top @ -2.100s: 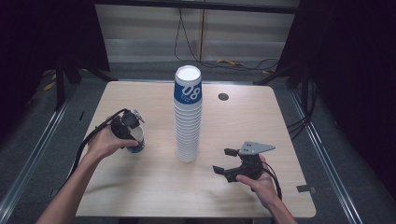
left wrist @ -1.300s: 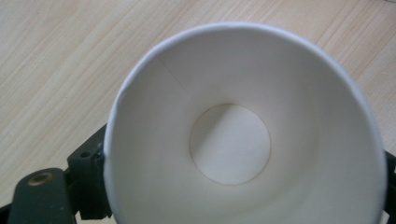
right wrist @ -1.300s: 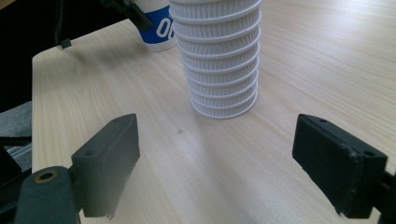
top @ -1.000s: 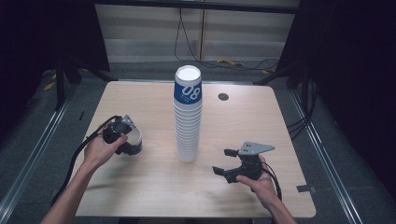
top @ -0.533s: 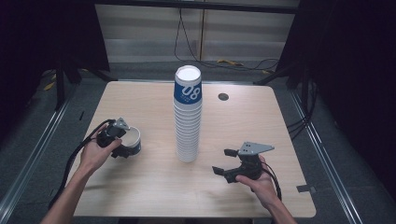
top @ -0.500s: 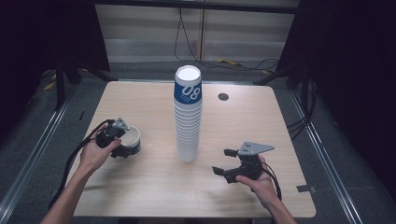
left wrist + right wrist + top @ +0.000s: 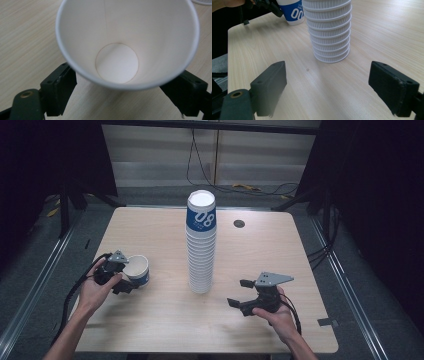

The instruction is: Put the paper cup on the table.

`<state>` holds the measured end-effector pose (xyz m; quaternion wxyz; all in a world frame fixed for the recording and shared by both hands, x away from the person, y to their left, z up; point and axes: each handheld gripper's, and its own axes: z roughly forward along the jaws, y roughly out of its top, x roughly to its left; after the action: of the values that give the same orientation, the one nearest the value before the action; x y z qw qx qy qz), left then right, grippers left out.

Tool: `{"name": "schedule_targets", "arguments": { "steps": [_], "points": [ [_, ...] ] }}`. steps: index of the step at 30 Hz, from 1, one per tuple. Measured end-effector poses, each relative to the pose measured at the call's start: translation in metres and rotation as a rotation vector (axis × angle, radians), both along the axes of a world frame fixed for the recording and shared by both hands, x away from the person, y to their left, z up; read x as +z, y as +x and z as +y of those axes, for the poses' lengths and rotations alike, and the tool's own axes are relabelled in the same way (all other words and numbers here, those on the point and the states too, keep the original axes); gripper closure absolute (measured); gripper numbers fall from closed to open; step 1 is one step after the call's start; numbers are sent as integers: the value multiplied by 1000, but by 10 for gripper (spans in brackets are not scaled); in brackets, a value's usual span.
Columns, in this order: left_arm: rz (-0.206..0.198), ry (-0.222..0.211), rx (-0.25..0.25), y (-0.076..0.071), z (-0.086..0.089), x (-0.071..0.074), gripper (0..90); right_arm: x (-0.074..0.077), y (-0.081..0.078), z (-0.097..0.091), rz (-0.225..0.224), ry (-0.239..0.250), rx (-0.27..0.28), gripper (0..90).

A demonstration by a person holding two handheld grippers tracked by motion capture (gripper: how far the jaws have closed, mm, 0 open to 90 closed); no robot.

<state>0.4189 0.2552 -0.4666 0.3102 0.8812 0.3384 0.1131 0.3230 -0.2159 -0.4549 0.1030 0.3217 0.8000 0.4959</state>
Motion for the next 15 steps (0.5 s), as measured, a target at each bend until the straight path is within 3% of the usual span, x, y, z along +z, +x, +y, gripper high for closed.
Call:
{"name": "schedule_targets", "arguments": {
  "steps": [1, 3, 6, 9, 11, 15],
  "points": [
    [-7, -26, 12, -2, 2, -1, 161, 0, 0, 0, 0, 0, 0, 150],
    [-60, 31, 44, -8, 2, -2, 158, 0, 0, 0, 0, 3, -1, 150],
    [-33, -41, 35, -14, 4, -4, 165, -1, 1, 0, 7, 3, -1, 150],
    [-61, -20, 49, -21, 4, -4, 159, -2, 1, 1, 8, 3, 1, 150],
    [-44, -58, 56, -26, 6, -4, 161, -1, 0, 1, 6, 3, 2, 150],
    [-47, -63, 73, -36, 6, -6, 160, -1, 1, -1, 6, 6, -5, 150]
  ]
}}
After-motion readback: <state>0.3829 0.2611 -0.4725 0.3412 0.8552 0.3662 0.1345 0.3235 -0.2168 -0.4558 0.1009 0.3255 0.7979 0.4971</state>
